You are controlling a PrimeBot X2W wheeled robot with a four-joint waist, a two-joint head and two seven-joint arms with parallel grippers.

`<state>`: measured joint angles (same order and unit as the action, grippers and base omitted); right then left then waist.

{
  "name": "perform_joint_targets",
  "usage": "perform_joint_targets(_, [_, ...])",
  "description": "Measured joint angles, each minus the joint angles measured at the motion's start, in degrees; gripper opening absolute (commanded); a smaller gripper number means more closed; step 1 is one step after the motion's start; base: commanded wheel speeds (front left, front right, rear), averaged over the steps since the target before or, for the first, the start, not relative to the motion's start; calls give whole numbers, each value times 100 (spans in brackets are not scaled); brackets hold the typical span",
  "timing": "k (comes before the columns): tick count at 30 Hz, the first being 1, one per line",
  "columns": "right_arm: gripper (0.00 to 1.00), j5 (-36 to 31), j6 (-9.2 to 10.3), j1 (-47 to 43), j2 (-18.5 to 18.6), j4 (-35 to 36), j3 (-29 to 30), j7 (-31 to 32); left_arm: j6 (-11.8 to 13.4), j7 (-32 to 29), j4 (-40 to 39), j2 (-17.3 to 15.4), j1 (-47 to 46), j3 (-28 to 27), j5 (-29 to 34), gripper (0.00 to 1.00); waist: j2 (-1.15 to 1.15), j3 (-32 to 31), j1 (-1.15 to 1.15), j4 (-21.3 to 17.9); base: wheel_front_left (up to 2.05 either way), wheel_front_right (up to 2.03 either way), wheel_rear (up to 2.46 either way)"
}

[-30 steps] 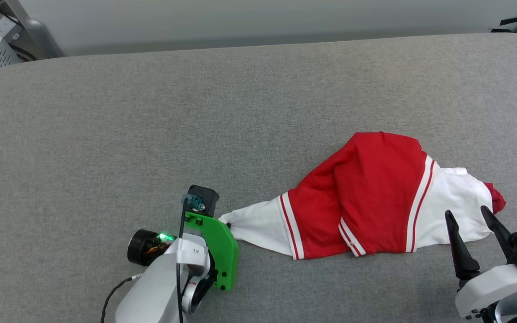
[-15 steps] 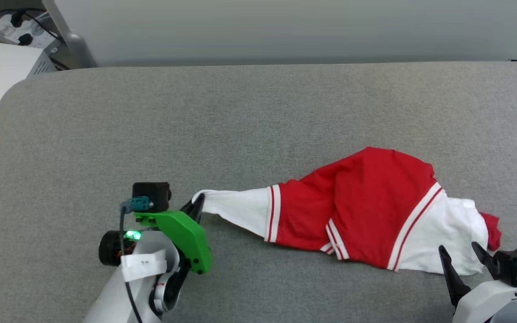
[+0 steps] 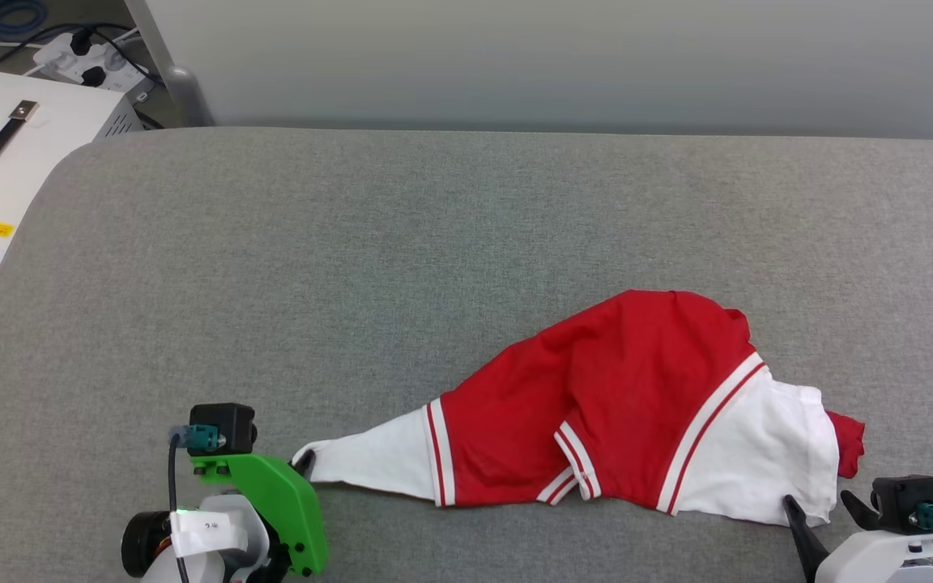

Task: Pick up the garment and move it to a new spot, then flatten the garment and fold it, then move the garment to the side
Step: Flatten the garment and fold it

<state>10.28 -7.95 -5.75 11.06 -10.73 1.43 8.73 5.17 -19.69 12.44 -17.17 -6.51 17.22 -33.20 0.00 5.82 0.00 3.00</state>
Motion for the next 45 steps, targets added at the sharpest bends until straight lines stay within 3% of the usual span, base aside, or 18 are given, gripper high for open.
perform_joint_targets(2, [100, 4, 0, 0, 0, -1, 4, 24, 5, 13, 33, 27, -1, 43, -2, 3, 0, -3, 0, 0, 0, 0, 0])
perform_joint_targets(3, [100, 11, 0, -1, 2, 3, 12, 69, 2, 69, 45, 42, -1, 71, 0, 65, 0, -4, 0, 1, 0, 0, 0])
perform_joint_targets(4, [100, 16, 0, -1, 5, 11, 18, 104, 2, 131, 56, 47, -3, 88, 18, 100, 0, -5, 0, 1, 0, 0, 0])
perform_joint_targets(18, [100, 469, 0, 5, -22, 238, 254, 1222, -46, 825, 122, 151, -140, 127, 220, 100, 0, 55, 0, 215, 0, 0, 0])
perform_joint_targets(19, [49, 477, 2, 8, -35, 248, 272, 1298, -46, 868, 118, 155, -150, 123, 229, 100, 0, 69, 0, 241, 0, 0, 0])
perform_joint_targets(20, [18, 477, 11, 11, -35, 269, 276, 1332, -47, 910, 118, 157, -162, 126, 240, 100, 0, 84, 0, 265, 0, 0, 0])
perform_joint_targets(21, [0, 478, 34, 19, -41, 286, 282, 1339, -47, 913, 119, 158, -172, 127, 240, 100, 0, 99, -1, 282, 0, 0, 0])
perform_joint_targets(29, [0, 715, 42, 9, -37, 563, 367, 1526, -47, 1036, 203, 158, -186, 121, 238, 100, 0, 124, 0, 286, 0, 0, 0])
perform_joint_targets(38, [0, 1071, 42, -77, 594, 1330, 1090, 2197, -49, 1115, 276, 190, -184, 193, 238, 100, 0, -10, -1, 127, 0, 0, 0])
perform_joint_targets(45, [0, 1046, 42, -125, 909, 1324, 1582, 2742, -113, 1158, 342, 237, -187, 297, 238, 100, 0, 28, 0, 180, 0, 0, 0])
